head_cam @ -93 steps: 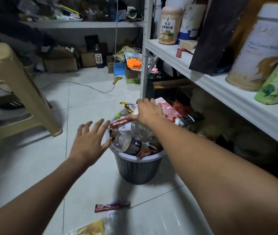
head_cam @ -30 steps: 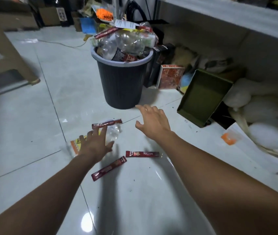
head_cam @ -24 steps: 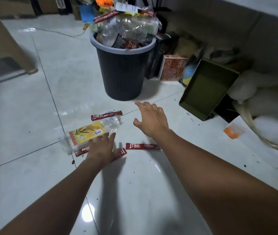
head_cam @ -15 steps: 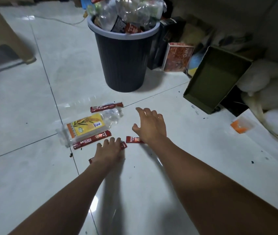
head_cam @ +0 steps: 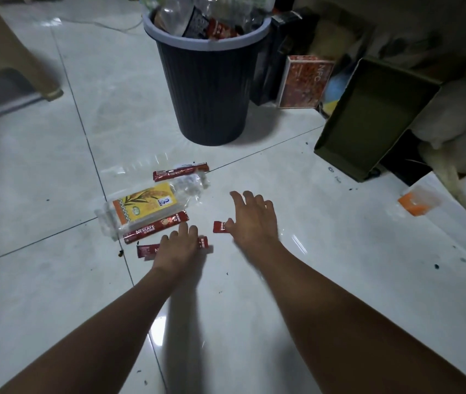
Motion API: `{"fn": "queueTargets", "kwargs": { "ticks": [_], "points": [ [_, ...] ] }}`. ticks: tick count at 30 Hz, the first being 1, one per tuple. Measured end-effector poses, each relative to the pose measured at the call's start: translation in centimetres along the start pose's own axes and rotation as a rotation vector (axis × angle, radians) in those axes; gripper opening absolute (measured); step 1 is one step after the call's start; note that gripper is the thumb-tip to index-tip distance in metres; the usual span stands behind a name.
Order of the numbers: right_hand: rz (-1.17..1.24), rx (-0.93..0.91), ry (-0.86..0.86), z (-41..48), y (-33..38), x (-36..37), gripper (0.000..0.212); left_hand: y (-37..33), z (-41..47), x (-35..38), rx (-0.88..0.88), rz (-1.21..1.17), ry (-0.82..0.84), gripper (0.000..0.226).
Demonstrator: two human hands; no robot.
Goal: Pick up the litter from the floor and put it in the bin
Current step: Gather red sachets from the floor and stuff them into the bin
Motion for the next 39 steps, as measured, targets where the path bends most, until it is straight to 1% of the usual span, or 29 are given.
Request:
{"fn": "queueTargets", "kwargs": {
  "ticks": [3,7,11,16,17,19,21,23,25,26,28,29,31,32,33,36,39],
  "points": [
    [-0.029,0.024,0.035,-0.3,-0.8,0.8,0.056,0.8,0.7,-2.1,-0.005,-0.056,-0.067,0.026],
    [-0.050,0.015,0.074,-0.7,-0.9,1.7,0.054,1.6,2.1,-4.7,-0.018,-0.043,-0.118,0.028],
    [-0.098,-0.082,0.144,0.0,0.7,2.8,0.059,2.0,3.0,-7.3,-0.033,-0.043,-0.177,0.033],
    [-0.124,-0.064,0.282,0.3,1.2,4.6,0.060,1.9,3.1,-7.3,-0.040,-0.023,-0.170,0.035],
    [-0.128,-0.056,0.286,0.2,1.4,4.6,0.060,1.8,3.1,-7.1,-0.040,-0.014,-0.168,0.036],
    [-0.177,-0.008,0.198,0.4,1.4,4.2,0.061,2.0,3.1,-6.9,-0.041,-0.004,-0.166,0.035],
    [-0.184,0.048,0.183,0.2,1.4,4.0,0.064,2.2,3.2,-6.8,-0.037,-0.002,-0.169,0.030],
    [-0.159,0.016,0.242,-0.3,1.6,5.1,0.056,2.4,3.1,-6.6,-0.034,0.008,-0.165,0.026],
    [-0.162,0.000,0.316,-1.0,1.6,6.2,0.047,2.7,2.9,-6.5,-0.032,0.037,-0.160,0.027],
    [-0.132,0.026,0.306,-1.1,1.3,6.4,0.045,2.9,2.8,-6.5,-0.034,0.046,-0.157,0.028],
    [-0.073,0.081,0.213,-1.3,1.1,5.1,0.040,3.2,2.7,-6.6,-0.041,0.045,-0.148,0.026],
    [-0.064,0.075,0.160,-1.2,1.2,4.2,0.038,3.2,2.6,-6.6,-0.046,0.041,-0.138,0.025],
    [-0.005,0.024,0.177,-0.8,1.5,3.5,0.028,3.3,2.6,-6.7,-0.056,0.028,-0.107,0.025],
    [0.017,0.012,0.214,-0.6,1.3,2.9,0.026,3.4,2.6,-7.0,-0.062,0.016,-0.096,0.026],
    [0.039,0.013,0.199,0.1,0.8,1.7,0.025,3.4,2.7,-7.6,-0.065,0.003,-0.090,0.027],
    [0.011,0.017,0.090,2.9,-0.4,-5.0,0.024,3.4,2.8,-10.9,-0.075,-0.059,-0.100,0.023],
    [0.028,0.020,0.021,5.8,-1.1,-12.6,0.026,3.6,2.8,-16.0,-0.113,-0.212,-0.112,0.025]
  ]
}}
Point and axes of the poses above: each hand's wrist, its own z-axis towards the middle knuckle, its own x-axis out of the palm, y = z × x, the point moved 10 cm from there along z, towards the middle knuckle, and after that the axes turned 14 degrees about -x, right-handed, at the moved point
